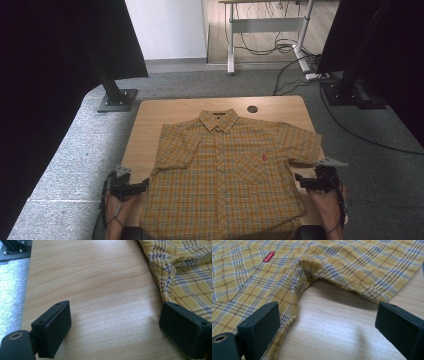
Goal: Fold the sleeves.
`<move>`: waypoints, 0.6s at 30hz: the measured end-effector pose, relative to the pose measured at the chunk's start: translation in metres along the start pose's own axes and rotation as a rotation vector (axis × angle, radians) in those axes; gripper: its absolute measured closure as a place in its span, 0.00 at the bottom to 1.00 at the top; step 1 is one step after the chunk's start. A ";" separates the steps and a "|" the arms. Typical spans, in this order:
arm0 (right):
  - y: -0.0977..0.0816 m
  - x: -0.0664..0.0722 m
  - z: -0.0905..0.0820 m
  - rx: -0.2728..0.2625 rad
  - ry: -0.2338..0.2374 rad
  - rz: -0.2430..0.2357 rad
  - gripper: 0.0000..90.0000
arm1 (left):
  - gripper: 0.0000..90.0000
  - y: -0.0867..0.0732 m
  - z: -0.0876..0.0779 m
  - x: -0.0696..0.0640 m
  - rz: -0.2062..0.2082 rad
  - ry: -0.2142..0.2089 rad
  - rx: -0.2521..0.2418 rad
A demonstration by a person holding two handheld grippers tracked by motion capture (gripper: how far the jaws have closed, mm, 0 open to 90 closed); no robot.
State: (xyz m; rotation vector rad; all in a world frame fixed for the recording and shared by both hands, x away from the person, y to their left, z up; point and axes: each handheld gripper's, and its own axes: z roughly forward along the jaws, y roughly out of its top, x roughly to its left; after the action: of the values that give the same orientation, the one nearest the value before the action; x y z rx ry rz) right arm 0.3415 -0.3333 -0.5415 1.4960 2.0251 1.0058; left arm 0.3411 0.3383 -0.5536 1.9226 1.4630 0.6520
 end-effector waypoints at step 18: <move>0.037 -0.024 0.018 -0.046 -0.012 0.045 0.06 | 0.06 0.002 0.003 0.001 -0.005 0.007 0.012</move>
State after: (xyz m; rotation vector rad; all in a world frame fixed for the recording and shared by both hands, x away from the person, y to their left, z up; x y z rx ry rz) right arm 0.3851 -0.3444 -0.5267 1.5267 1.9540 1.0515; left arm 0.3446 0.3385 -0.5539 1.9273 1.4782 0.6497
